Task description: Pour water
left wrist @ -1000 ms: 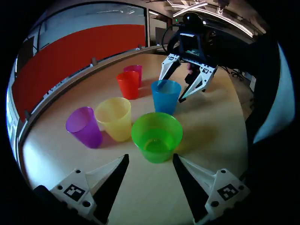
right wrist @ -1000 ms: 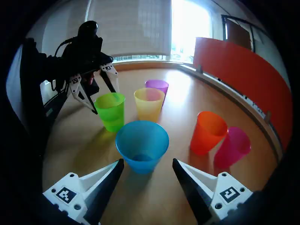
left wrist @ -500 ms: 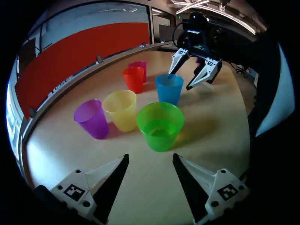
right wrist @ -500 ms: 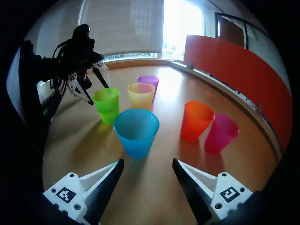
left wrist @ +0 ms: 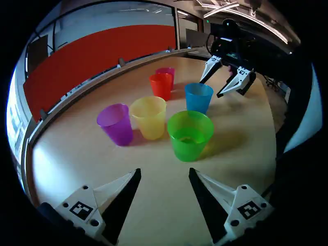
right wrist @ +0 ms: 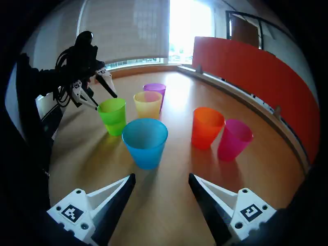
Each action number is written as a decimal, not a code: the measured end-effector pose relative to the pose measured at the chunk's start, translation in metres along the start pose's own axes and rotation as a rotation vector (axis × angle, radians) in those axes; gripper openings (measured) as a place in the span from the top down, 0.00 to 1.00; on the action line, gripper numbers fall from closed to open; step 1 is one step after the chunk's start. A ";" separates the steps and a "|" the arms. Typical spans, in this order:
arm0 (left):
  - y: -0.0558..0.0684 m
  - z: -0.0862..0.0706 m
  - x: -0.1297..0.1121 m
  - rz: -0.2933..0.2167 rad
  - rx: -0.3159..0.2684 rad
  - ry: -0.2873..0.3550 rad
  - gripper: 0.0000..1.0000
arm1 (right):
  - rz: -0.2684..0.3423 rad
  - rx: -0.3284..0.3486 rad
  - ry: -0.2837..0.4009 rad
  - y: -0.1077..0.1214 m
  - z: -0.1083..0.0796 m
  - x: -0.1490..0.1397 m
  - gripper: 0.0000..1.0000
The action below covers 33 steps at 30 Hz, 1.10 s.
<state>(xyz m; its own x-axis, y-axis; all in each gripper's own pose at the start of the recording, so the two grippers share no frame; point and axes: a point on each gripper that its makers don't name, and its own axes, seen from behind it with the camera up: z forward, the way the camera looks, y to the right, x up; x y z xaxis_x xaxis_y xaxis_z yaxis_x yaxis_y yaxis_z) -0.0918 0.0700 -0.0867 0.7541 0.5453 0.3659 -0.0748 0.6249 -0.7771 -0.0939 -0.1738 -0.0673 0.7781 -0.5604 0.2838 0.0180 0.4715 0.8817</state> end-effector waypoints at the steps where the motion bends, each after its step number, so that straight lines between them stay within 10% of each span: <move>1: -0.004 -0.001 -0.001 -0.010 0.015 0.002 0.14 | 0.012 -0.009 -0.001 0.001 -0.001 0.000 0.00; 15: -0.067 -0.030 0.007 -0.163 0.303 0.089 0.14 | 0.200 -0.155 0.036 0.020 -0.024 0.005 0.00; 33: -0.093 -0.049 0.015 -0.282 0.475 0.216 0.14 | 0.366 -0.414 0.067 0.058 -0.059 0.010 0.00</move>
<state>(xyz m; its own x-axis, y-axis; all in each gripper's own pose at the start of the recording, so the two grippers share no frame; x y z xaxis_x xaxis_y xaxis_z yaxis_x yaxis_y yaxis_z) -0.0413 -0.0068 -0.0342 0.8991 0.2271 0.3741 -0.0985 0.9379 -0.3325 -0.0483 -0.1117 -0.0357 0.8179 -0.2715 0.5072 -0.0261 0.8633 0.5041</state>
